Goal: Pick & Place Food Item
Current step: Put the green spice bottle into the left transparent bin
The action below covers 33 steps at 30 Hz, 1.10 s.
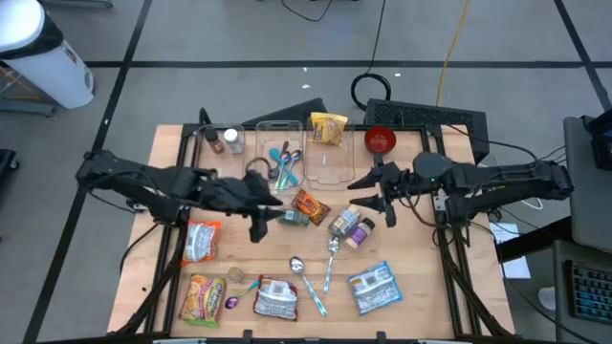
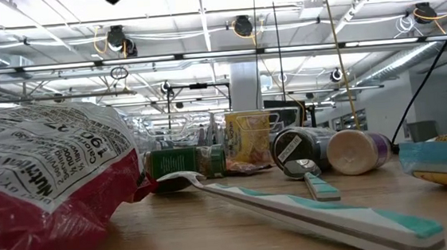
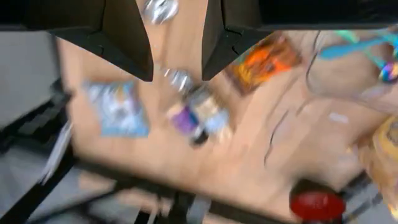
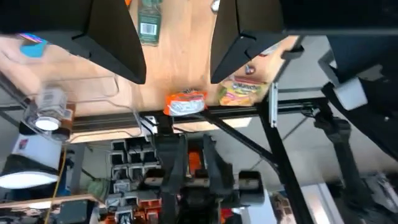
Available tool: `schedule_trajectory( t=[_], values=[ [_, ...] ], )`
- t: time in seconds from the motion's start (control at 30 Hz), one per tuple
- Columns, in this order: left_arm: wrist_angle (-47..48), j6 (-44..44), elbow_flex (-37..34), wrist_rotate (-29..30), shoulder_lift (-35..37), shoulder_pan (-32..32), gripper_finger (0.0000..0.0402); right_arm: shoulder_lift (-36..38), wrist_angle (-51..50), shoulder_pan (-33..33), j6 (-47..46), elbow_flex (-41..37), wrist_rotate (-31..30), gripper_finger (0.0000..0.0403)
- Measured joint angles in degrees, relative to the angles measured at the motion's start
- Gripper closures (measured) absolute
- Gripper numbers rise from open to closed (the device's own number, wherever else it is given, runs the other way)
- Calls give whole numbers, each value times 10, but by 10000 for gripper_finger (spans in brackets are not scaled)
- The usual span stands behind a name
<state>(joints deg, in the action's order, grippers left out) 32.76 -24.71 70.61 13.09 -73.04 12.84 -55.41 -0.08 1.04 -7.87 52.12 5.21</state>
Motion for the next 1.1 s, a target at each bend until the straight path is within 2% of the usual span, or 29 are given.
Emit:
schedule_trajectory(
  t=[0.3, 0.47, 0.67, 0.9, 1.1],
  values=[
    [53, 34, 0, -23, -79, -19, 258, -8, -1, -7, -27, -33, -10, 232],
    [47, 34, 0, -87, -101, -49, 258, -8, 1, -7, -50, -45, -9, 232],
    [49, 32, 0, -117, -102, -82, 250, -9, 2, -6, -64, -51, -7, 232],
    [50, 35, 0, -192, -102, -114, 185, -9, 1, -6, -65, -52, -7, 232],
    [37, 42, 0, -180, -102, -133, 118, -9, 0, -6, -64, -52, -7, 232]
  ],
)
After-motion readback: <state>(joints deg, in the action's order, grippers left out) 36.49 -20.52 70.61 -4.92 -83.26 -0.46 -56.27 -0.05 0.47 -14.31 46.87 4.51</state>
